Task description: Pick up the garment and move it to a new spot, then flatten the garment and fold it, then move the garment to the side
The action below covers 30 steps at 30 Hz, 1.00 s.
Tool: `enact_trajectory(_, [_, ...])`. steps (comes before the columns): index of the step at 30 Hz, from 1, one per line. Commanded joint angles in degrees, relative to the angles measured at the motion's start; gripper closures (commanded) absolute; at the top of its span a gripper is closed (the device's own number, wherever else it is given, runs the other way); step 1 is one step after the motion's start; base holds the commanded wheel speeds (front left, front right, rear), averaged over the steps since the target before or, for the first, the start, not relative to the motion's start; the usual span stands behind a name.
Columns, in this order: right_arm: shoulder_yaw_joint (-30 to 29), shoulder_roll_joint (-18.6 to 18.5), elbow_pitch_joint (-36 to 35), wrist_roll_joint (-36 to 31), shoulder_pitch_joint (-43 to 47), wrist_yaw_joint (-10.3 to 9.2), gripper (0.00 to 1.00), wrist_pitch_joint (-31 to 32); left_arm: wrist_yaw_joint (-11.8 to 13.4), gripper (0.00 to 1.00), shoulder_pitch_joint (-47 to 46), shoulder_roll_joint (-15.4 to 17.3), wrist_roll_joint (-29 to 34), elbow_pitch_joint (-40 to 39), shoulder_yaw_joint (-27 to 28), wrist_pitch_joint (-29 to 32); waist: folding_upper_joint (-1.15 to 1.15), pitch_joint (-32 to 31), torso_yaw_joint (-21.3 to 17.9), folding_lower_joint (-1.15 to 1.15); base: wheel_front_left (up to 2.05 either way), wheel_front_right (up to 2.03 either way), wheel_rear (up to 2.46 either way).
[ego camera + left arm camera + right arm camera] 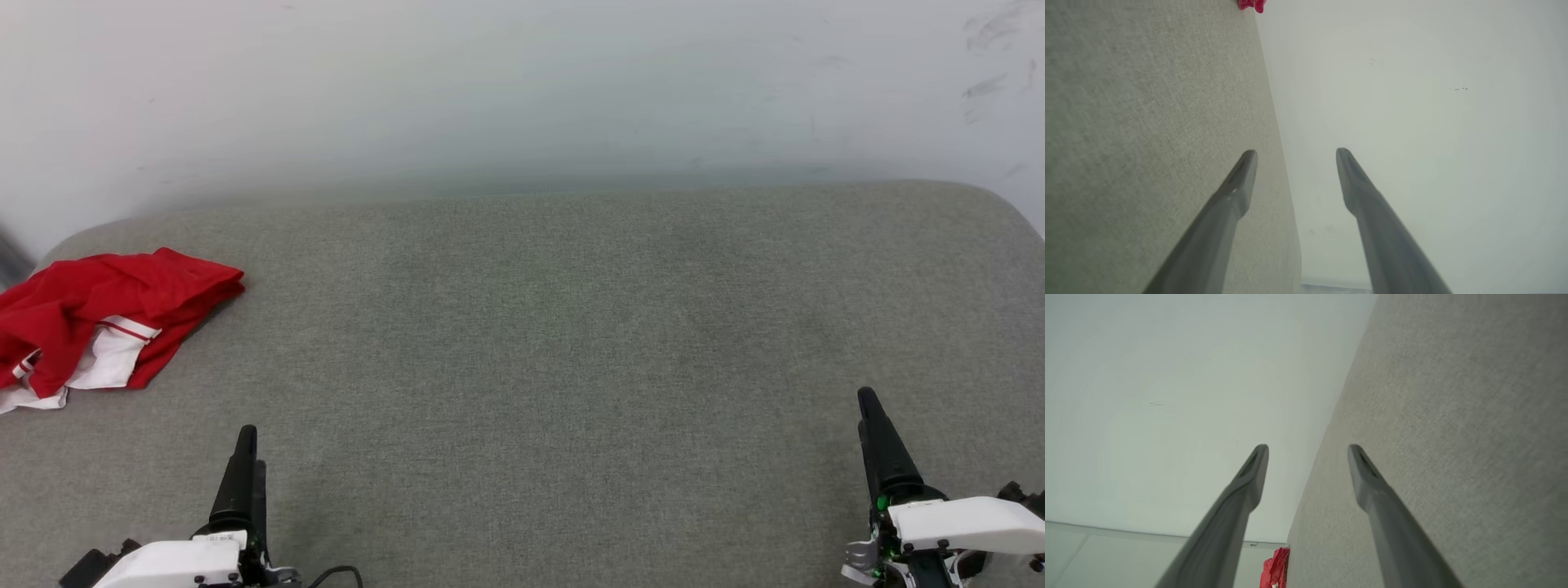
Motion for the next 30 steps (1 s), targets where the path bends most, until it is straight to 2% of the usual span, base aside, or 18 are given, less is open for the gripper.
enact_trajectory(1, [-0.20,-0.15,-1.36,-4.79,-0.83,0.10,0.00,-0.87,-0.09,0.00,-0.01,0.16,2.15,-0.64,1.12,-0.79,0.00,0.00,-0.01,0.00,0.00,0.00,0.00])
enact_trajectory(8, [0.46,-0.15,-4.76,-17.23,-0.95,0.10,0.00,-2.39,-0.11,0.00,-0.29,0.18,11.18,-1.43,5.42,-2.31,0.00,0.06,0.06,0.00,0.00,0.00,0.00])
enact_trajectory(12, [1.18,-0.16,-7.05,-24.19,-0.85,0.10,0.00,-3.23,-0.11,0.00,-0.18,0.18,18.66,-5.08,6.16,-3.13,0.00,0.25,0.16,0.00,0.00,0.00,0.00])
enact_trajectory(15, [1.24,-0.16,-8.17,-27.06,-0.80,0.10,0.00,-3.62,0.19,0.00,-0.01,0.19,21.97,-7.33,6.14,-3.55,0.00,0.41,0.22,0.00,0.00,0.00,0.00])
enact_trajectory(19, [1.54,-0.16,-10.33,-31.82,-0.70,0.11,0.00,-4.39,2.43,0.00,0.78,0.19,28.72,-12.00,3.93,-4.29,0.00,0.71,0.35,0.00,0.00,0.00,0.00])
enact_trajectory(23, [2.67,-0.16,-12.67,-36.96,-0.65,0.11,0.00,-5.15,6.08,0.00,1.45,0.21,35.19,-16.21,0.41,-5.06,0.00,1.01,0.40,0.00,0.00,0.00,0.00])
enact_trajectory(30, [4.14,-0.16,-14.43,-45.69,-0.44,0.12,0.00,-6.37,10.86,0.00,2.06,0.22,49.00,-21.56,-6.31,-6.27,0.00,1.37,0.17,0.00,0.00,0.00,0.00])
